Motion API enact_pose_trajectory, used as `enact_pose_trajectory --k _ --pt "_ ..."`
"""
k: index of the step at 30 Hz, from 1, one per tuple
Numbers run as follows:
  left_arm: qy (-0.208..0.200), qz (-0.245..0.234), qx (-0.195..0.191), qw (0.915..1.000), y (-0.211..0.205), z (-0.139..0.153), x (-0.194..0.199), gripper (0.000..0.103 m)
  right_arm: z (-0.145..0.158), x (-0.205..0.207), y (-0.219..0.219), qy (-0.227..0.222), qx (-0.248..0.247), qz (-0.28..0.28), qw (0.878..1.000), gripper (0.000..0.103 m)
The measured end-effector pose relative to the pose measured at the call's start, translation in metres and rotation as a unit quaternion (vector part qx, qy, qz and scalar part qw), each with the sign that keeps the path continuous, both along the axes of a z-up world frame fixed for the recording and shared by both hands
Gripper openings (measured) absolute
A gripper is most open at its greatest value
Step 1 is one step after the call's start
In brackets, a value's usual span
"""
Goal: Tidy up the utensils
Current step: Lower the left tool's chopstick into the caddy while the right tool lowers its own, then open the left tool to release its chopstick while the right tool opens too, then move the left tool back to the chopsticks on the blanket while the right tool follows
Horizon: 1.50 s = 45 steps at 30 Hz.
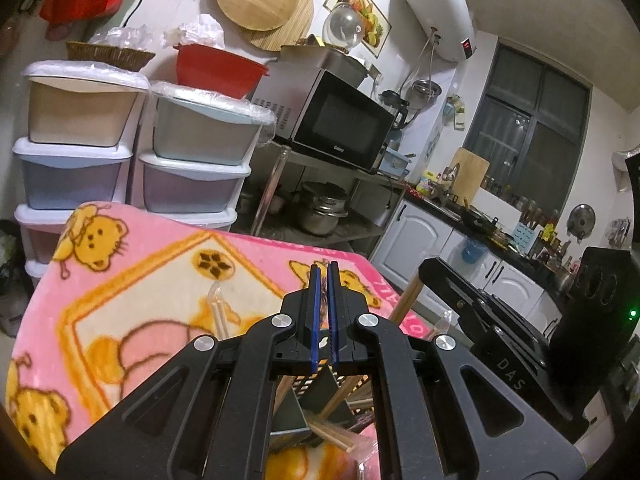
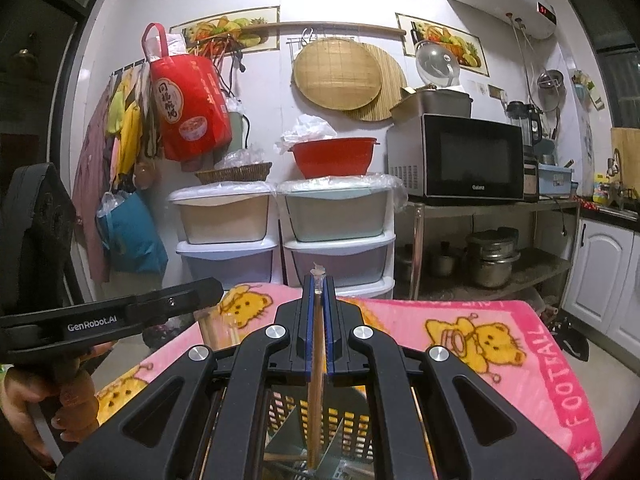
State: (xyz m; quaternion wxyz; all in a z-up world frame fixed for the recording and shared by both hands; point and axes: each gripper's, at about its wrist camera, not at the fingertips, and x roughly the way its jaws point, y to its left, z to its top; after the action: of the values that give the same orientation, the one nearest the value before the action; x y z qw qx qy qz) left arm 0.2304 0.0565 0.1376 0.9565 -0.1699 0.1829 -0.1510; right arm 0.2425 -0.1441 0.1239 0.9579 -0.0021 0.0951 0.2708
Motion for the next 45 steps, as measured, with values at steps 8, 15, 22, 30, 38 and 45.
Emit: enact_pose_trajectory --k 8,15,22,30,38,45 --pt "0.018 0.003 -0.005 0.9998 0.004 -0.016 -0.002 0.002 -0.011 -0.003 -0.009 0.021 0.007 -0.007 1.000 0.005" --pt "0.022 0.007 -0.006 0.9997 0.005 -0.022 -0.008 0.002 -0.020 -0.005 -0.020 0.045 0.025 -0.011 0.999 0.006" --pt "0.023 0.011 -0.005 0.9996 0.008 -0.027 -0.015 0.002 -0.029 -0.009 -0.027 0.061 0.035 -0.016 0.997 0.017" --pt "0.026 0.015 -0.007 0.9995 0.011 -0.029 -0.023 0.008 -0.035 -0.019 -0.034 0.073 0.036 -0.020 0.996 0.040" --pt "0.029 0.017 -0.007 0.9994 0.012 -0.030 -0.030 0.028 -0.040 -0.028 -0.041 0.080 0.032 -0.023 0.996 0.047" --pt "0.032 0.018 -0.012 0.9993 0.014 -0.034 -0.039 0.050 -0.043 -0.035 -0.047 0.087 0.031 -0.022 0.995 0.051"
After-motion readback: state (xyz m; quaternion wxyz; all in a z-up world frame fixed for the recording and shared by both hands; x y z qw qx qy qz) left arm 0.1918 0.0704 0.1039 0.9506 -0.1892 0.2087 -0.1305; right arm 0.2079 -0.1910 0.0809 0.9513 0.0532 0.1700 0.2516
